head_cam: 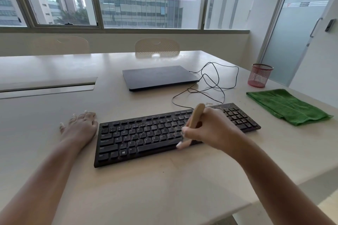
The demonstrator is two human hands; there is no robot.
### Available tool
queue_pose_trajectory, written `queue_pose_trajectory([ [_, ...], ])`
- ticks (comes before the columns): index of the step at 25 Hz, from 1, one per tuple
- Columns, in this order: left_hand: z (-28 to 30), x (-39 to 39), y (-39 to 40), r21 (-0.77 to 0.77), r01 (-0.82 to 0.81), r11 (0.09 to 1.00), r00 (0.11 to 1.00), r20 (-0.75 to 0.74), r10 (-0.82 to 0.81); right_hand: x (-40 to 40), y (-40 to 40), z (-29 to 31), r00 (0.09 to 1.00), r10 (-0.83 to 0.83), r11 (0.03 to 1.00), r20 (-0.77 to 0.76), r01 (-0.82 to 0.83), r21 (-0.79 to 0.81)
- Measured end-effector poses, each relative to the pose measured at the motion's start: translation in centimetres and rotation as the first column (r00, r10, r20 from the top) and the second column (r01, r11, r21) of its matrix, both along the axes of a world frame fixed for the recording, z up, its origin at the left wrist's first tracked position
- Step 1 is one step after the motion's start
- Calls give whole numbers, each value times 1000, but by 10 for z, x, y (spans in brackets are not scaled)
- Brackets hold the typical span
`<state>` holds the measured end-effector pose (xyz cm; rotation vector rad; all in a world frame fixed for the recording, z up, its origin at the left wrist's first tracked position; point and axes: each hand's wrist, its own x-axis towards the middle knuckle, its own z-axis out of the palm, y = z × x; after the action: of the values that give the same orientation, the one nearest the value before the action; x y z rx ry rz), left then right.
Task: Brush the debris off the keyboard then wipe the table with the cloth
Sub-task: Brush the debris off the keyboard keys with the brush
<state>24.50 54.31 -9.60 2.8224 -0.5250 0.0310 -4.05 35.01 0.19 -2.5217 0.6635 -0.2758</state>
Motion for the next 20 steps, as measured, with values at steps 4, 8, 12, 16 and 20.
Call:
queue_pose_trajectory([
  [4, 1, -2, -2, 6, -9, 1000, 1000, 16, 9, -2, -28, 11, 977, -213, 965, 11, 212, -155],
  [8, 1, -3, -2, 11, -11, 1000, 1000, 14, 11, 42, -17, 11, 965, -81, 983, 250, 36, 178],
  [12, 1, -4, -4, 7, 2, 1000, 1000, 6, -2, 76, -7, 4, 966, -57, 987, 254, 16, 161],
  [16, -1, -2, 0, 15, 0, 1000, 1000, -4, 0, 61, -5, 19, 990, -7, 991, -144, 26, 132],
  [20, 0, 0, -2, 10, -9, 1000, 1000, 3, 9, 77, -1, 27, 999, 22, 999, -34, -21, 49],
])
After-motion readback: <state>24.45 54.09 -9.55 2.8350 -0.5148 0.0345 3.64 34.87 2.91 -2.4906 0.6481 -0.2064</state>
